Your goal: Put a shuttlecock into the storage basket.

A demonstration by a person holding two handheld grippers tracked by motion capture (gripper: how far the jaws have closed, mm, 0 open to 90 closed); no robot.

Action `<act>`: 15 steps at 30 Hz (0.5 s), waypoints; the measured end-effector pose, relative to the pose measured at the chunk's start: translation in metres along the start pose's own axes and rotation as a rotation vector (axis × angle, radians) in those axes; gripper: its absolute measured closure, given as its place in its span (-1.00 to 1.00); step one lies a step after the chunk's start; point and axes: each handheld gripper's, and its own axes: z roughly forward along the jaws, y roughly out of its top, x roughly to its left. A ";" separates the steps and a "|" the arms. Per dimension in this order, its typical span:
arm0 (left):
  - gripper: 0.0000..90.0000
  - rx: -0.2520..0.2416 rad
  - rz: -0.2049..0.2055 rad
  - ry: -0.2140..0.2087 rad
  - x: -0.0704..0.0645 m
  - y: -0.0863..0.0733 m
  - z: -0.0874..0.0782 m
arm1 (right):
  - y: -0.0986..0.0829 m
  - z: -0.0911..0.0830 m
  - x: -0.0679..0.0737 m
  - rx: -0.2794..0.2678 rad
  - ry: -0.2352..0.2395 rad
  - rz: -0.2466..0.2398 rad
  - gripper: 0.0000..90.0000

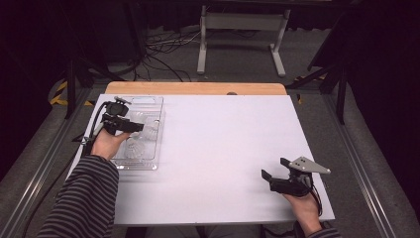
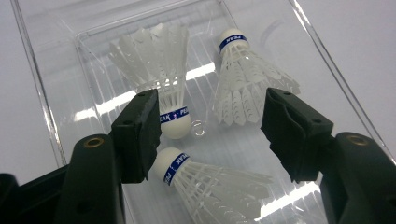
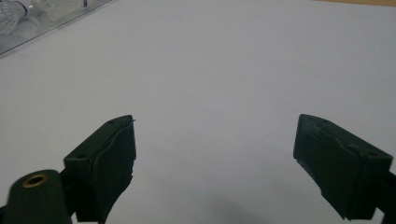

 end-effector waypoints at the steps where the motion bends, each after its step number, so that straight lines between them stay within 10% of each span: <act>1: -0.18 -0.006 -0.002 -0.002 -0.001 0.000 -0.001 | 0.000 0.000 0.000 -0.002 -0.002 0.000 -0.69; 15: -0.31 -0.042 0.042 -0.021 -0.008 -0.008 -0.010 | 0.000 0.000 0.000 0.003 -0.003 0.001 -0.69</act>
